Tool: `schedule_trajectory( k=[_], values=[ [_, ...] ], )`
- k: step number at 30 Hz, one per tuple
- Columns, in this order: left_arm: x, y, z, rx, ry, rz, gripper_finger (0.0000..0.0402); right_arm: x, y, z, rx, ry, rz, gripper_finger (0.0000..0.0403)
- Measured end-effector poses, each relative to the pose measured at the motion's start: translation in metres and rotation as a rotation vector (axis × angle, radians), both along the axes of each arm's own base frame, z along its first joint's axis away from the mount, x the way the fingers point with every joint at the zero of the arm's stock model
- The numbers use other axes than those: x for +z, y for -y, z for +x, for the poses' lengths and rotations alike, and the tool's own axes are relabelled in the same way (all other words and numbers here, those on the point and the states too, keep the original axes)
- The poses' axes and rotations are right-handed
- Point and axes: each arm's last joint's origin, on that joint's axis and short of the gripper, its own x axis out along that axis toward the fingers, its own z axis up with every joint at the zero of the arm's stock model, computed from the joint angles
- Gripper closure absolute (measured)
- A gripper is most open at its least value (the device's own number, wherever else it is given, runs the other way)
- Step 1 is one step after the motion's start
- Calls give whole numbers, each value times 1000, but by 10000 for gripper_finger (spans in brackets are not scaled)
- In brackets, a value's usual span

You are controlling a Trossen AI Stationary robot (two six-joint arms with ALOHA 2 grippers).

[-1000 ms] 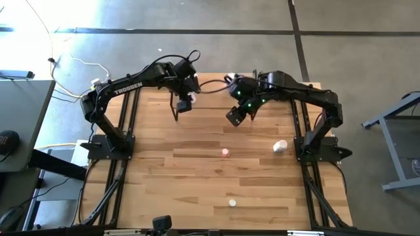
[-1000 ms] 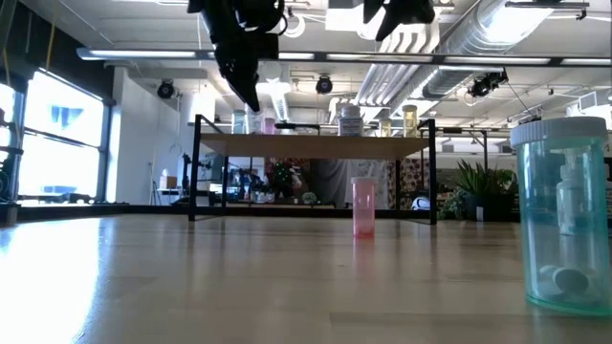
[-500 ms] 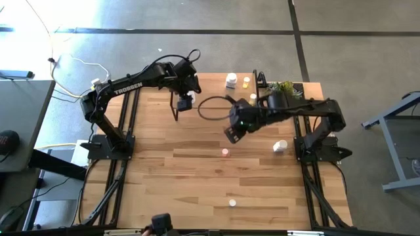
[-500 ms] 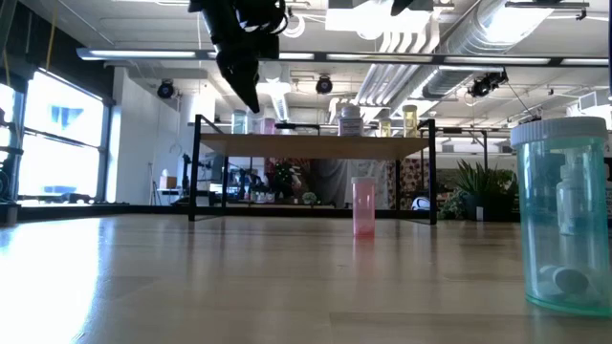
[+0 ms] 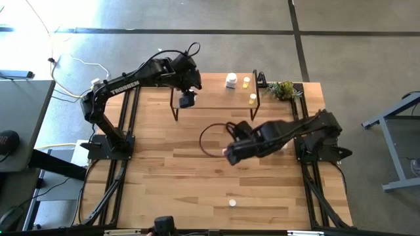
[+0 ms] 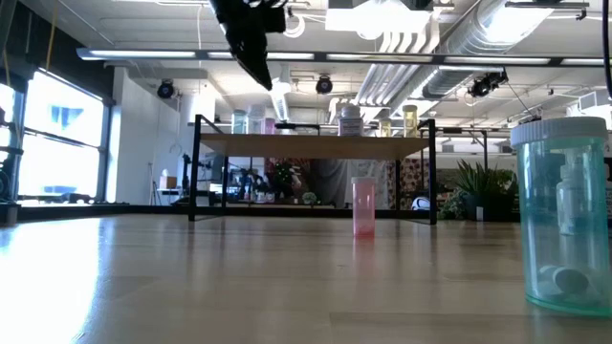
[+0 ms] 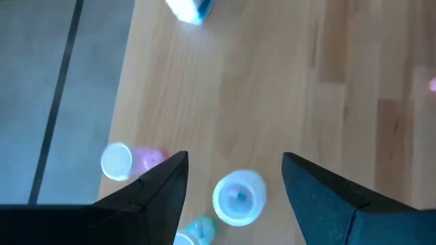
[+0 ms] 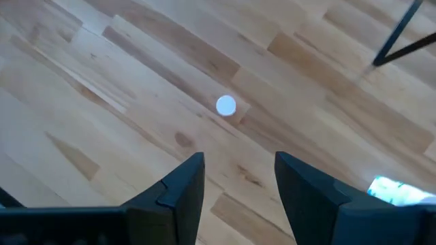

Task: Pick and place medicine bottles onto shelf by color
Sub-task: Put the pink pill bottle on the shelf

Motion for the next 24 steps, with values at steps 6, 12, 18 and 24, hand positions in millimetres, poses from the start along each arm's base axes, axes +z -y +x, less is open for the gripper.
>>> schedule_trajectory(
  k=[6,12,18,24],
  values=[
    [17,14,5,-41,15,9,176,-21,-16,12,-43,-38,-6,233],
    [28,34,-1,-67,13,-13,177,-35,-27,20,-71,-61,-18,233],
    [42,58,-18,-127,90,-117,177,-47,-32,26,-84,-91,-34,233],
    [45,88,-39,-168,161,-173,177,-53,-30,26,-86,-134,-57,233]
  ],
)
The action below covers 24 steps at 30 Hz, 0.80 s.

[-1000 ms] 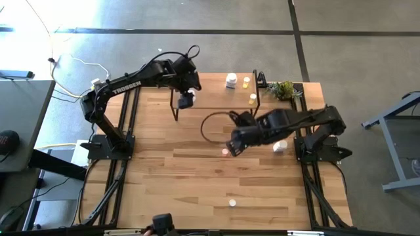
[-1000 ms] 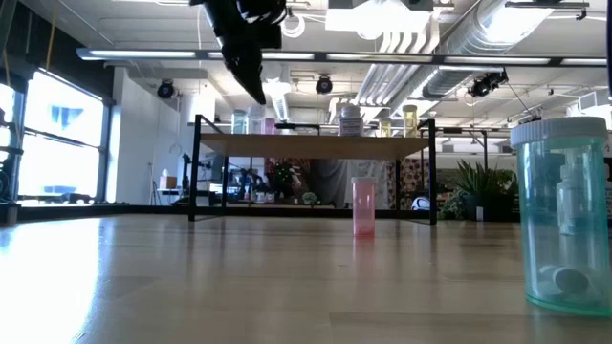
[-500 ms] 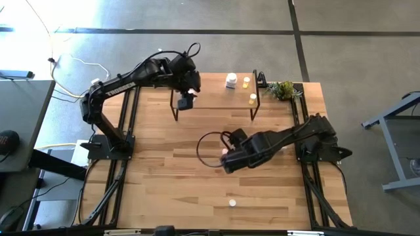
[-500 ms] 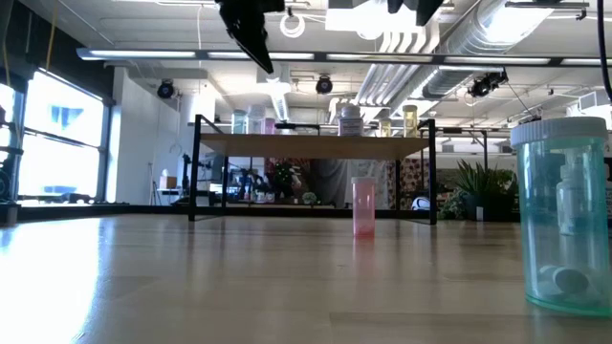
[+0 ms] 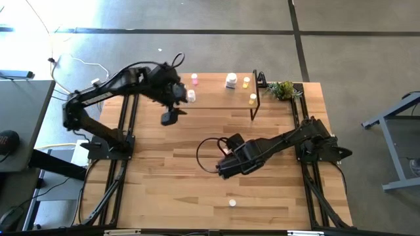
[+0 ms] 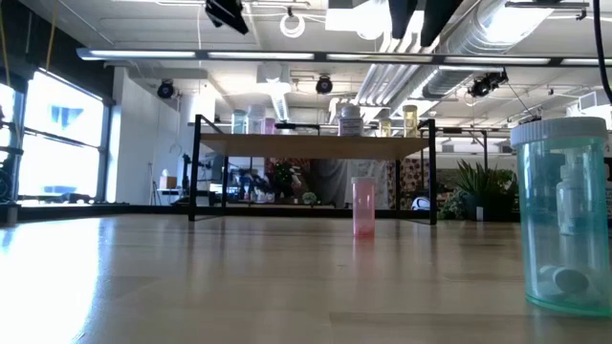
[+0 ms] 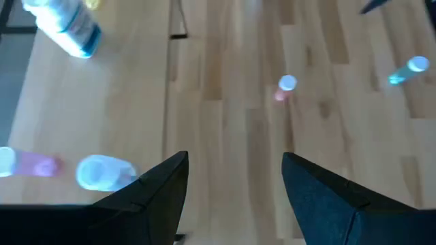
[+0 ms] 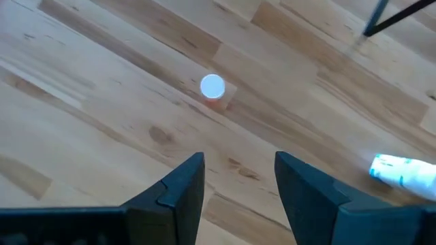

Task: Pick and place medicine bottles onto shelf by color
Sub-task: Put the pink pill bottle on the shelf

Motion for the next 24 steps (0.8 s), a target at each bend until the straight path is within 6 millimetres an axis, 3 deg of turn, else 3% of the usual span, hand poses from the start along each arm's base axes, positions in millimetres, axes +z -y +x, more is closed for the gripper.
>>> schedule_trajectory(
  k=[12,19,24],
  values=[
    [-32,47,-42,30,134,-88,177,-38,26,3,52,-178,43,233],
    [-54,61,-58,56,165,-147,177,-54,47,5,156,-201,129,233],
    [-63,65,-63,82,161,-159,177,-56,69,-10,200,-235,180,233]
  ],
)
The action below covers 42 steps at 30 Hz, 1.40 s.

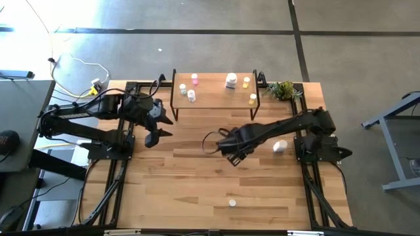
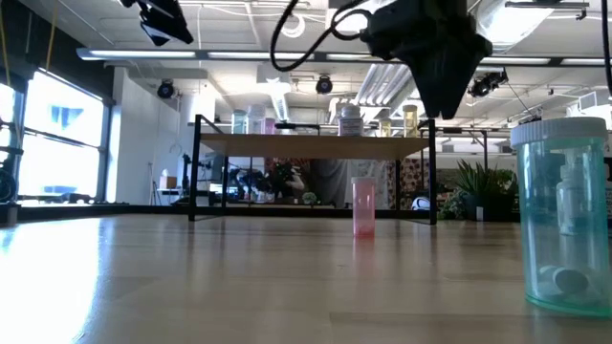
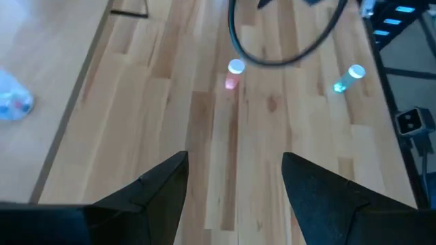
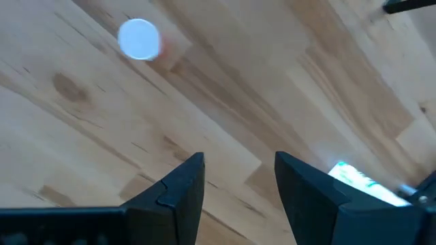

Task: Pick and place medicine bottles onto shelf by color
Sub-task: Put the pink pill bottle on the shelf

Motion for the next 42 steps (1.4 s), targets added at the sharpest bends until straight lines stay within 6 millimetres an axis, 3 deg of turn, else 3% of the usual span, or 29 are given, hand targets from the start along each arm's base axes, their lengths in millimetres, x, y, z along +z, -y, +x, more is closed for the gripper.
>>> schedule_trajectory(
  k=[8,13,19,26,34,42],
  values=[
    [-1,-1,-1,49,-7,31,177,12,26,-21,83,177,86,233],
    [0,-1,-1,58,-4,22,177,8,33,-17,166,353,107,233],
    [0,-1,-1,73,-2,7,177,-9,33,-6,250,496,117,233],
    [0,-1,-1,85,-2,-7,177,-15,33,-2,322,517,93,226],
    [-1,-1,-1,86,-2,-7,177,-37,33,10,483,440,3,173],
    [-1,-2,-1,86,-2,-7,177,-47,31,14,586,417,56,164]
  ],
)
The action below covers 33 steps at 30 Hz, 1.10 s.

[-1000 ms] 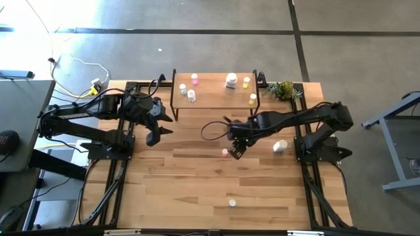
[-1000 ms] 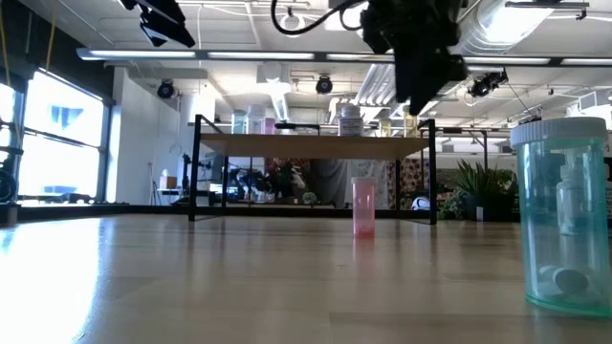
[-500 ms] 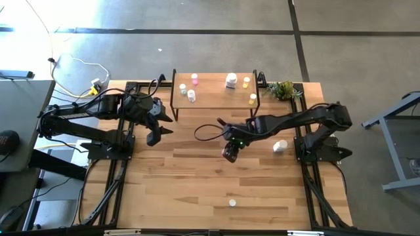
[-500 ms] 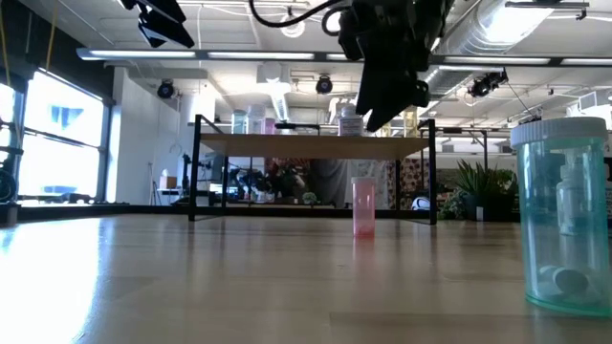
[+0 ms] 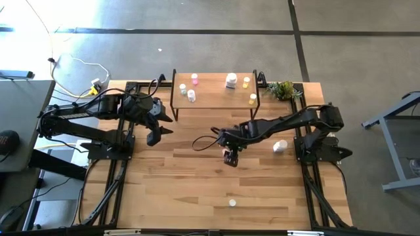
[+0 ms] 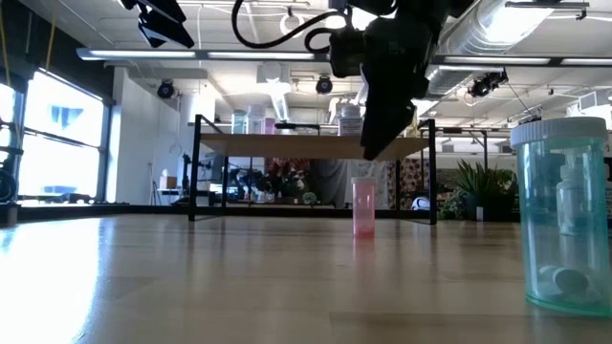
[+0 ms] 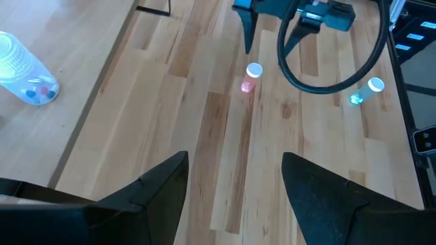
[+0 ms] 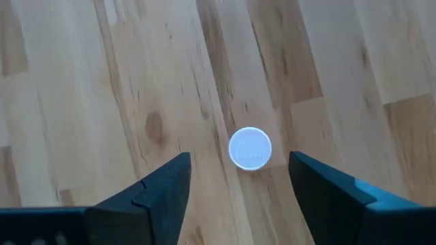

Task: Pick and place medicine bottles onto shelf by color
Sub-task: Put the pink pill bottle on the shelf

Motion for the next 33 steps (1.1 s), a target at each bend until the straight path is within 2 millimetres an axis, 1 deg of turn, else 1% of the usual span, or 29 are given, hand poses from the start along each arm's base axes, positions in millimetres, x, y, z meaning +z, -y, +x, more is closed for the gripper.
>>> schedule_trajectory(
  k=[7,16,22,26,33],
  values=[
    [0,0,0,0,1,0,177,-10,1,7,18,4,-65,164],
    [1,-1,1,6,17,9,177,-26,0,14,46,-24,-50,164],
    [1,-1,2,9,19,13,177,-32,0,15,39,-44,-48,169],
    [2,-2,1,24,16,27,177,-33,0,14,37,-58,-48,192],
    [1,-2,1,21,11,50,177,-32,1,14,26,-56,-44,253]
  ],
)
